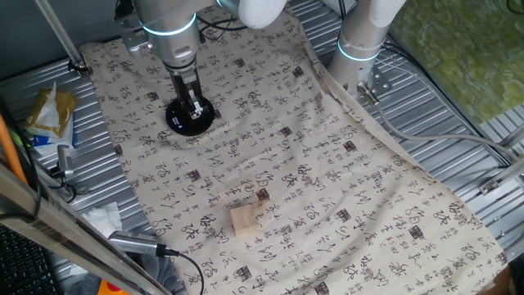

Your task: Place the block on the scale

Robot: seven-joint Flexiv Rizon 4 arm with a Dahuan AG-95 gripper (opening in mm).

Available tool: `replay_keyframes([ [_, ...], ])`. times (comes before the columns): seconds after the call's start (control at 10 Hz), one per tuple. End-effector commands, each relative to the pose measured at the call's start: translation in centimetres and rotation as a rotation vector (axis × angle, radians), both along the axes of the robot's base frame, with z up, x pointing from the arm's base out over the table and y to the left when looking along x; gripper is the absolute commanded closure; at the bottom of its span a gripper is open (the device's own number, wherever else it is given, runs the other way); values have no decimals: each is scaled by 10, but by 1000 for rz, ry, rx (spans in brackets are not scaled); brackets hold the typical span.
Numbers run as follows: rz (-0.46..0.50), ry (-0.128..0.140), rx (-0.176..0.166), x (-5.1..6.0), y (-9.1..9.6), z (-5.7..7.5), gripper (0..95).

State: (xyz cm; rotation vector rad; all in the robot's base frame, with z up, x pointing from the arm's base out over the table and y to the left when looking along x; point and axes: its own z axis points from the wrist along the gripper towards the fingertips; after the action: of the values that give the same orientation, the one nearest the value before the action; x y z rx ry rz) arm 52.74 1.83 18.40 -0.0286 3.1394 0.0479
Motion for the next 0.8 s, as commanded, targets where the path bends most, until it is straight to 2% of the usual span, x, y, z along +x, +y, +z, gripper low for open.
replay_keyframes([
  [0.1, -21, 1, 0, -1, 0, 0, 950],
  [0.3, -31, -2, 6, -1, 0, 1, 950],
  [0.4, -32, 6, -8, -1, 0, 0, 950],
  [0.5, -28, 2, -11, -1, 0, 0, 950],
  [0.8, 26, 1, -18, -2, 1, 2, 950],
])
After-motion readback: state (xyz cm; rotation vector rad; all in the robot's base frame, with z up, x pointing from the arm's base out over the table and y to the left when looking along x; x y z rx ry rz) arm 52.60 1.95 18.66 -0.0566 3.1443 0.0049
